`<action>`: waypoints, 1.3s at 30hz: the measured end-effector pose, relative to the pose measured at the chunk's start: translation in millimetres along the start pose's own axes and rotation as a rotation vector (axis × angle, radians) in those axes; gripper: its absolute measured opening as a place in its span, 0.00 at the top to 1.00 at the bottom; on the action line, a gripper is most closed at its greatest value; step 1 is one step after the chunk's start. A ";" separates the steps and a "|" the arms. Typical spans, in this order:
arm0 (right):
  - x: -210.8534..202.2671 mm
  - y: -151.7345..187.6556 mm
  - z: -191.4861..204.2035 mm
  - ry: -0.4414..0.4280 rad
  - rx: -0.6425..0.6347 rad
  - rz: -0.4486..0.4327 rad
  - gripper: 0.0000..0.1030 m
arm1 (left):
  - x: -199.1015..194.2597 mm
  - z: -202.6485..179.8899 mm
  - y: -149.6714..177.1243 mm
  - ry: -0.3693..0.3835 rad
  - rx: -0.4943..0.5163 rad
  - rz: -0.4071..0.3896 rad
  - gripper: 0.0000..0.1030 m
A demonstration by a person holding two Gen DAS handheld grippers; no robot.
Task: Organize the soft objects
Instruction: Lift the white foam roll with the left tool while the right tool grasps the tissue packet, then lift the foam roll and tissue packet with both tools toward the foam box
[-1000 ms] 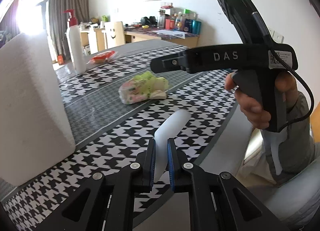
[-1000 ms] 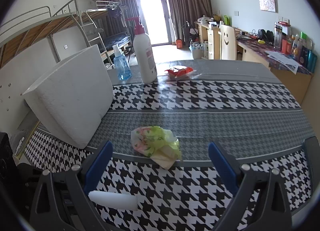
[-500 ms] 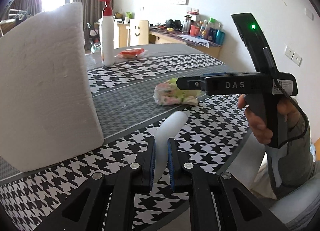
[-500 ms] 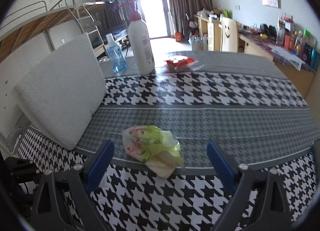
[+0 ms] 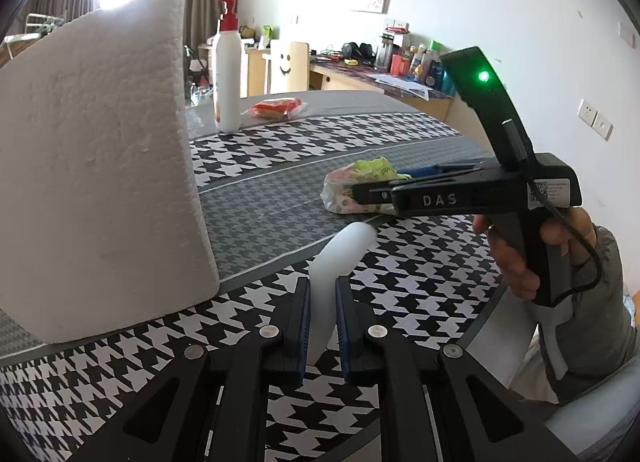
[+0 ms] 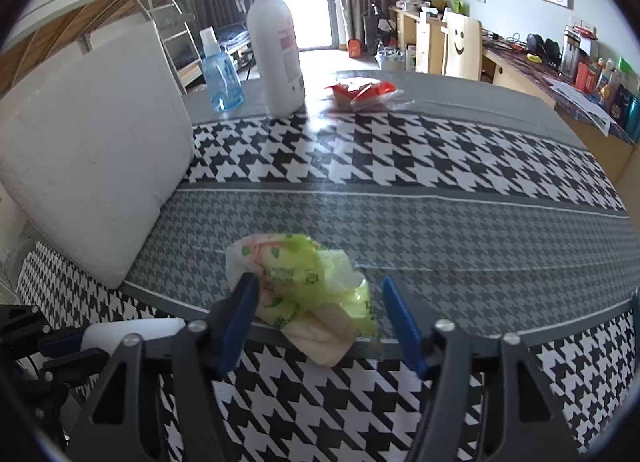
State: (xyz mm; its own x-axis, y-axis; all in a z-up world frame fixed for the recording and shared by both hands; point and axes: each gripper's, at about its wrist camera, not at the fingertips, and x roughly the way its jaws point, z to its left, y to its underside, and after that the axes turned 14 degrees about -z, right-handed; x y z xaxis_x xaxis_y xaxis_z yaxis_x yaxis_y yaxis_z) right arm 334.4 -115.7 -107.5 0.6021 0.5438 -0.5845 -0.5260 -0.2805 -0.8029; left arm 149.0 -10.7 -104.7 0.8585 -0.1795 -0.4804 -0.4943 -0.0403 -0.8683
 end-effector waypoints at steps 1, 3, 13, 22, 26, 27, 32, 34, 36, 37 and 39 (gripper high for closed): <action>1.2 0.0 0.4 -0.002 -0.001 0.005 0.42 | 0.4 1.0 -0.2 -0.006 -0.004 0.000 0.87; 4.0 0.9 2.3 0.003 -0.005 0.020 0.49 | 0.8 2.8 0.2 -0.013 -0.014 0.000 0.87; -27.1 5.1 1.7 -0.023 0.044 -0.051 0.73 | -9.4 6.2 -2.5 -0.044 -0.041 -0.035 0.87; -65.1 3.9 8.8 0.035 0.074 -0.134 0.73 | -16.4 6.6 -8.1 -0.059 -0.041 -0.051 0.87; -71.7 5.4 15.3 0.041 0.067 -0.156 0.73 | -19.4 5.6 -9.4 -0.073 -0.042 -0.063 0.87; -71.7 4.8 15.6 0.044 0.069 -0.157 0.73 | -19.8 5.0 -10.0 -0.078 -0.042 -0.068 0.87; -75.5 7.2 15.8 0.049 0.085 -0.158 0.73 | -23.4 3.3 -11.4 -0.081 -0.035 -0.079 0.87; -78.7 9.6 17.7 0.050 0.084 -0.164 0.73 | -24.8 2.7 -11.6 -0.083 -0.037 -0.083 0.87; -81.2 11.1 18.6 0.052 0.087 -0.173 0.73 | -25.7 2.0 -12.9 -0.085 -0.035 -0.088 0.87; -82.3 11.5 18.5 0.055 0.088 -0.177 0.73 | -27.1 1.5 -13.7 -0.090 -0.032 -0.095 0.87; -84.2 11.4 18.0 0.073 0.084 -0.185 0.73 | -29.8 -0.6 -15.5 -0.101 -0.027 -0.110 0.87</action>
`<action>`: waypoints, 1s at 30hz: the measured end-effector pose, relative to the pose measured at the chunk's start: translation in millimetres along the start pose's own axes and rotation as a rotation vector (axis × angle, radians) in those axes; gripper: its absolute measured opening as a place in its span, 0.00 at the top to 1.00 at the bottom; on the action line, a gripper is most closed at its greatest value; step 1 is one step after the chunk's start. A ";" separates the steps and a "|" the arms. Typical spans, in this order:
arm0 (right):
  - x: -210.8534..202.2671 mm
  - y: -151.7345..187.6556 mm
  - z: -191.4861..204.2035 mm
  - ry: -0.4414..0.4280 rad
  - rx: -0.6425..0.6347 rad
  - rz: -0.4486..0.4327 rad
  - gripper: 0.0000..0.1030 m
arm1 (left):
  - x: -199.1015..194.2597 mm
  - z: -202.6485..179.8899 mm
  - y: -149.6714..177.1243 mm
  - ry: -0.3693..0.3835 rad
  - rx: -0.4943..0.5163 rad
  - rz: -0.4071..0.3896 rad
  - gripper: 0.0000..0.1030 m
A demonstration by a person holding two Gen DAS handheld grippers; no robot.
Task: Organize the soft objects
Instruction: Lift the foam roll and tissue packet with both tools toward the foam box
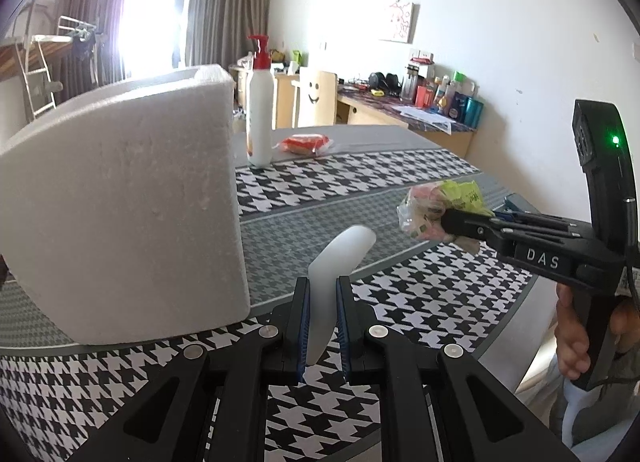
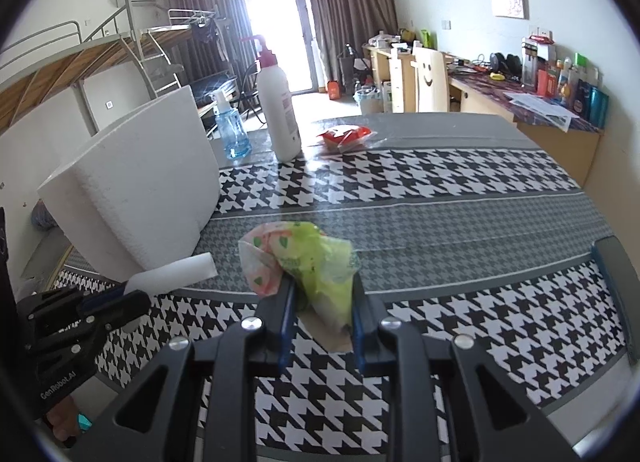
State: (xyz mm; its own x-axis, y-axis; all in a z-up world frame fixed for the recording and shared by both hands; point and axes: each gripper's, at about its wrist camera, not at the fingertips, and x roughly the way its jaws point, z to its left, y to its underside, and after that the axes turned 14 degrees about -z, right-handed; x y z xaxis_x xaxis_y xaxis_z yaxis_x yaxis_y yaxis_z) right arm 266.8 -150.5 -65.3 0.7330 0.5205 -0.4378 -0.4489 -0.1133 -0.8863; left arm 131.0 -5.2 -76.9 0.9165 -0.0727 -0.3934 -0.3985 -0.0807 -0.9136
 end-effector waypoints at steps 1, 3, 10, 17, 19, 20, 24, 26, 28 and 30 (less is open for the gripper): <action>-0.8 0.0 1.2 0.006 -0.003 -0.005 0.73 | -1.2 -0.9 -0.8 -0.005 0.002 -0.008 0.87; -2.4 0.5 2.0 0.005 -0.002 -0.009 0.73 | -3.2 -3.1 -2.4 -0.016 0.009 -0.019 0.87; -14.1 0.2 8.8 0.005 -0.019 -0.045 0.73 | -5.2 -6.1 -6.0 -0.024 0.011 -0.033 0.87; -21.7 -0.1 10.7 0.010 -0.035 -0.071 0.73 | -6.5 -9.7 -6.9 -0.030 0.024 -0.042 0.87; -23.5 -1.4 10.4 0.011 -0.035 -0.075 0.73 | -8.3 -10.6 -8.1 -0.027 0.026 -0.049 0.87; -25.3 -1.3 11.0 0.010 -0.036 -0.079 0.73 | -9.1 -11.0 -8.5 -0.028 0.028 -0.052 0.87; -28.3 -3.1 10.8 0.014 -0.041 -0.092 0.73 | -11.8 -13.7 -10.8 -0.025 0.039 -0.062 0.87; -30.7 -4.3 11.1 0.013 -0.042 -0.100 0.73 | -13.0 -14.4 -12.4 -0.024 0.041 -0.067 0.87; -32.1 -5.2 10.4 0.013 -0.042 -0.105 0.73 | -13.8 -14.4 -13.8 -0.022 0.044 -0.071 0.87; -33.1 -6.4 9.7 0.013 -0.040 -0.110 0.73 | -15.2 -12.7 -14.4 -0.023 0.045 -0.074 0.87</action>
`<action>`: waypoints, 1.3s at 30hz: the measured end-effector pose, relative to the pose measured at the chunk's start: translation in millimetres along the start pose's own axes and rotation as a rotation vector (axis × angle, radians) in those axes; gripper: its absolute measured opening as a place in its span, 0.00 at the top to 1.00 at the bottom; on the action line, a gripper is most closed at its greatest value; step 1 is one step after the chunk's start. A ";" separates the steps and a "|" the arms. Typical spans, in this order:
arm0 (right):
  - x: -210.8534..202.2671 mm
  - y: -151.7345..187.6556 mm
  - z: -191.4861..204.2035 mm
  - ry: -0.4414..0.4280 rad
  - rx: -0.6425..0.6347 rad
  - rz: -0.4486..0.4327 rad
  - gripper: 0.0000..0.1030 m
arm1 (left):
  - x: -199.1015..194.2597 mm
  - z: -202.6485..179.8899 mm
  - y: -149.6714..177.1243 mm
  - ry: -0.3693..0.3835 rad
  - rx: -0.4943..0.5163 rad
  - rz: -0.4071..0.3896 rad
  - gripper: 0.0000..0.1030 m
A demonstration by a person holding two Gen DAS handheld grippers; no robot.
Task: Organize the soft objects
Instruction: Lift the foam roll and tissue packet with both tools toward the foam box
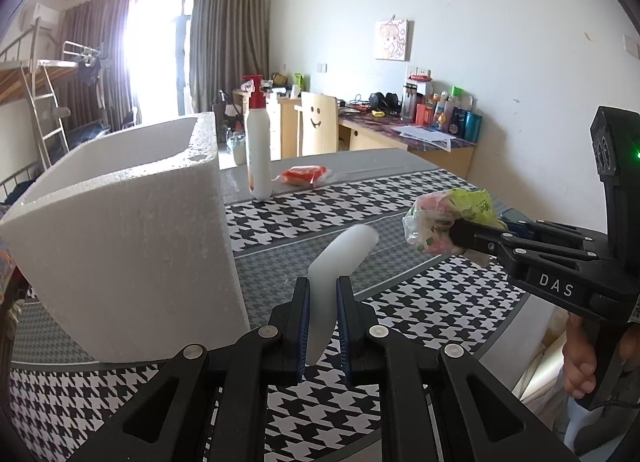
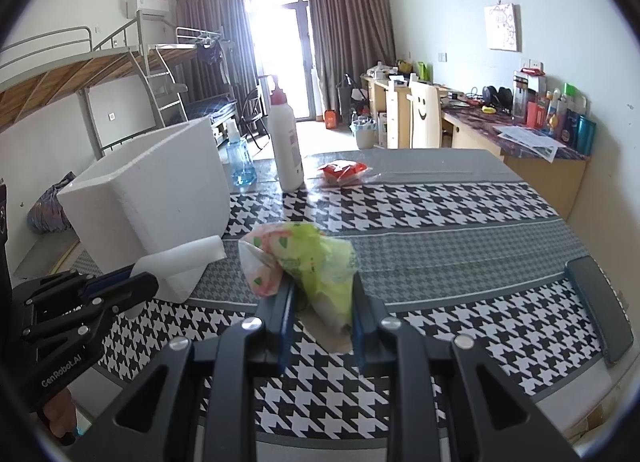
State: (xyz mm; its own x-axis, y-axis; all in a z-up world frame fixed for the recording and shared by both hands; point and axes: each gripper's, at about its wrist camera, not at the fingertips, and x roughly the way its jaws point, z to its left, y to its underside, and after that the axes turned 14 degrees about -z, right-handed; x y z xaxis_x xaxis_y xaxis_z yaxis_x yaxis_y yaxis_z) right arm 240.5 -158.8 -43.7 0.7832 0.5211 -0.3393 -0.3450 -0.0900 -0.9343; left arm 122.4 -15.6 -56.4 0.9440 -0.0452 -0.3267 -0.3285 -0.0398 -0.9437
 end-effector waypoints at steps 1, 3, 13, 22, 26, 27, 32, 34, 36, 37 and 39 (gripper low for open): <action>-0.2 -0.3 -0.3 0.000 -0.002 -0.001 0.73 | -0.3 -0.3 0.0 0.001 0.002 -0.001 0.86; -0.6 -0.9 -0.6 0.001 -0.003 -0.005 0.73 | -0.5 -1.8 -0.9 0.000 0.006 -0.004 0.86; -3.4 -3.9 -4.6 0.002 0.007 -0.017 0.73 | -0.4 -4.6 -11.0 0.003 0.017 -0.026 0.86; -6.2 -14.6 -2.6 0.001 0.007 -0.046 0.73 | 0.0 -7.0 -22.9 0.013 0.034 -0.053 0.86; -5.3 -17.7 -2.1 0.001 0.008 -0.052 0.73 | -1.0 -7.0 -28.9 0.015 0.037 -0.067 0.86; -5.5 -18.6 -2.2 0.002 0.009 -0.055 0.73 | -1.5 -6.5 -30.0 0.017 0.038 -0.070 0.86; -6.6 -25.1 -2.7 0.001 0.012 -0.074 0.73 | -4.4 -6.1 -35.4 0.024 0.047 -0.088 0.86; -6.9 -26.9 -2.9 0.001 0.013 -0.080 0.73 | -4.0 -5.2 -37.2 0.020 0.051 -0.092 0.86; -6.8 -28.8 -2.9 0.002 0.009 -0.086 0.73 | -4.5 -4.9 -39.1 0.022 0.050 -0.097 0.86; -6.6 -29.4 -3.2 0.001 0.010 -0.088 0.73 | -4.7 -5.0 -39.8 0.023 0.049 -0.099 0.86; -6.6 -30.9 -3.6 0.000 0.011 -0.093 0.73 | -4.9 -5.3 -40.7 0.022 0.052 -0.101 0.86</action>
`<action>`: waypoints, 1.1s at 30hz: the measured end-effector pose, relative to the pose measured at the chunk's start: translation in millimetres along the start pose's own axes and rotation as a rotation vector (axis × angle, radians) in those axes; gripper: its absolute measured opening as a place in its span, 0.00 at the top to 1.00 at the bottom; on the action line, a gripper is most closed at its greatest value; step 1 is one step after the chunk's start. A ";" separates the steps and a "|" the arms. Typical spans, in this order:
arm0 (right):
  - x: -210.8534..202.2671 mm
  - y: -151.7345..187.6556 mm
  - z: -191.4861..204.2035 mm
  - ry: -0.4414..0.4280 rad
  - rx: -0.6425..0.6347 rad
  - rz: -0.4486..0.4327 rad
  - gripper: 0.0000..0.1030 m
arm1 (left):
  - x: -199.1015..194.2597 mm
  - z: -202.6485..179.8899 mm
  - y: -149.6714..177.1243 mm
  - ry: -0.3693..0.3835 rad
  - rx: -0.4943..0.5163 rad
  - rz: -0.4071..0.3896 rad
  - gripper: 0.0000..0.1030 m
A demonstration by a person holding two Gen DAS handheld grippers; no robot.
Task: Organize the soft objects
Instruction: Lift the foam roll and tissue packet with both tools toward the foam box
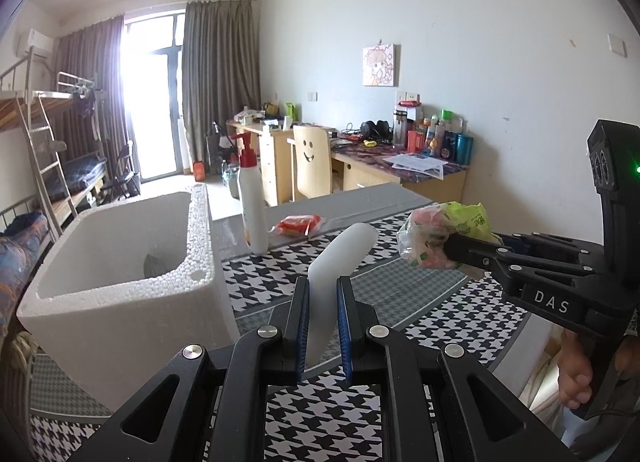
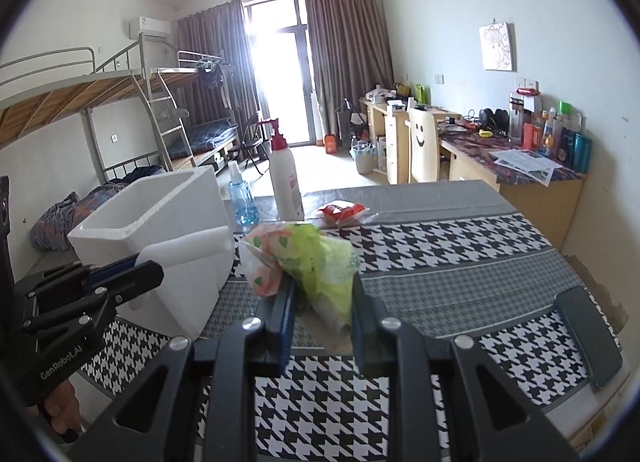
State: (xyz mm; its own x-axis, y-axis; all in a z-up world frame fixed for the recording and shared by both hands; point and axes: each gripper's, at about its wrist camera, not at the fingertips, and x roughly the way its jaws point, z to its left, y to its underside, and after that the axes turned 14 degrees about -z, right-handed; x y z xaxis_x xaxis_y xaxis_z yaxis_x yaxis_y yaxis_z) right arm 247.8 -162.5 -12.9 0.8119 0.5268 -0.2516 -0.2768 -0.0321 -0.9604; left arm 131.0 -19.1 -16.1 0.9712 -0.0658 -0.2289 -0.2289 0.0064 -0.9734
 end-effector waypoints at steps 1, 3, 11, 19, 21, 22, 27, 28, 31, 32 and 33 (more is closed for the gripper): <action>0.2 -0.6 -0.2 0.000 0.000 -0.001 0.73 | -0.1 0.3 -0.8 0.001 0.000 -0.002 0.86; 0.6 -2.1 -0.4 0.000 -0.001 -0.004 0.73 | 0.4 0.1 -3.1 0.001 0.002 -0.005 0.86; -0.5 -9.7 0.3 -0.002 -0.009 -0.026 0.73 | -1.6 3.2 -15.2 0.000 0.013 -0.033 0.86; 0.7 -16.4 -1.1 0.002 -0.005 -0.043 0.73 | -2.4 7.8 -23.3 -0.008 0.013 -0.057 0.86; 1.5 -18.5 -0.7 -0.002 -0.008 -0.046 0.73 | -2.8 8.2 -25.1 -0.010 0.015 -0.062 0.86; 1.6 -19.2 0.3 -0.004 -0.011 -0.048 0.73 | -2.7 8.4 -26.0 -0.010 0.016 -0.063 0.86; 3.0 -22.7 2.7 -0.006 -0.015 -0.051 0.73 | -1.4 10.3 -33.1 -0.016 0.019 -0.073 0.86; 2.9 -23.8 3.0 -0.005 -0.015 -0.054 0.73 | -1.8 10.5 -34.5 -0.016 0.020 -0.077 0.86; 3.0 -26.5 3.1 -0.009 -0.017 -0.060 0.73 | -1.7 10.9 -37.4 -0.020 0.023 -0.087 0.86; 3.1 -27.7 3.9 -0.010 -0.017 -0.063 0.73 | -1.8 11.3 -38.2 -0.021 0.025 -0.089 0.86; 2.8 -28.2 4.0 -0.011 -0.018 -0.064 0.73 | -2.2 11.9 -38.8 -0.022 0.026 -0.092 0.86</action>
State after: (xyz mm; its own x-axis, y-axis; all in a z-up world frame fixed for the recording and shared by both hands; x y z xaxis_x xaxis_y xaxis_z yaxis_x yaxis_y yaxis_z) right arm 255.8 -156.8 13.9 0.8221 0.5372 -0.1886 -0.2155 -0.0130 -0.9764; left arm 138.5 -7.3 22.1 0.9894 -0.0450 -0.1381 -0.1370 0.0271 -0.9902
